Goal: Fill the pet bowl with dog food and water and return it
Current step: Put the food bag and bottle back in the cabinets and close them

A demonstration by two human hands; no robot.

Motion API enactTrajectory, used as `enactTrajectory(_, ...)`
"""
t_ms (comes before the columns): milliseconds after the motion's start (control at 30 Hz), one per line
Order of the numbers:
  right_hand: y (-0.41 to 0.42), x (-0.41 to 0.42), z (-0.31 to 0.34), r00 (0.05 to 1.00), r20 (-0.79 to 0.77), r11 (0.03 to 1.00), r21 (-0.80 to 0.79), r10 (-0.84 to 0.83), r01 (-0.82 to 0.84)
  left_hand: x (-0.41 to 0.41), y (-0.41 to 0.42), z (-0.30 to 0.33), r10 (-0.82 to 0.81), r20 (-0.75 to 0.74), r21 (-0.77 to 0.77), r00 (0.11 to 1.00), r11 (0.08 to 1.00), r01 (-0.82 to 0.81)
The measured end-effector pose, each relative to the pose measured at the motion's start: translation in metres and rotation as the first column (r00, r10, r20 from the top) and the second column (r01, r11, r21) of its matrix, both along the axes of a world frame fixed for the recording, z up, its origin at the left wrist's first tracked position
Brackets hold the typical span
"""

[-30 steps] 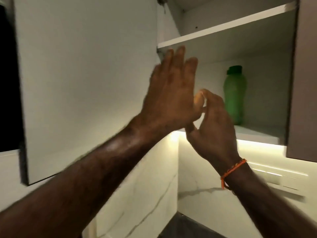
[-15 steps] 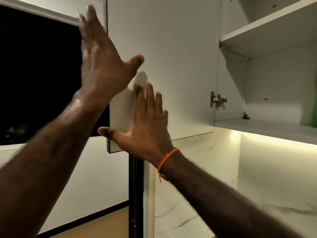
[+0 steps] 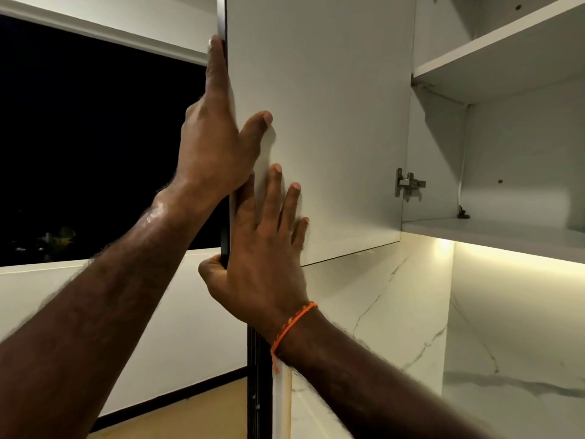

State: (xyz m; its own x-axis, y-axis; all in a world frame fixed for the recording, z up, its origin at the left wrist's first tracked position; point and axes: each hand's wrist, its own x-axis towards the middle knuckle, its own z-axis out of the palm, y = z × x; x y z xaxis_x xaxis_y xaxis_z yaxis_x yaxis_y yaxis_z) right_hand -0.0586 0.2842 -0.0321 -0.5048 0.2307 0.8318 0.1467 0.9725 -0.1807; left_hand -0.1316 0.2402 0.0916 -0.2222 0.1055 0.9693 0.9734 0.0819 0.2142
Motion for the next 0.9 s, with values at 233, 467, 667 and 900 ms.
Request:
enactTrajectory(233,0.003,0.09,0.001,0.989,-0.056,0.986,-0.085,0.137,-0.142,0.09,0.009,-0.006,-0.132,-0.048,0.07,0.99,0.988,0.135)
enactTrajectory(467,0.024,0.187,0.0,0.974,-0.213,0.982,-0.152,0.077,-0.111,0.179,0.046,-0.015,-0.565,-0.146,-0.004,0.812,0.821,0.57)
enactTrajectory(667,0.057,0.258,-0.002,0.952,-0.297,0.981,-0.192,-0.072,0.015,0.243,0.108,-0.016,-0.769,-0.181,-0.109,0.614,0.636,0.764)
enactTrajectory(900,0.104,0.313,-0.008,0.841,-0.271,0.884,-0.16,-0.468,0.44,0.276,0.182,-0.025,-0.812,-0.262,-0.24,0.521,0.578,0.78)
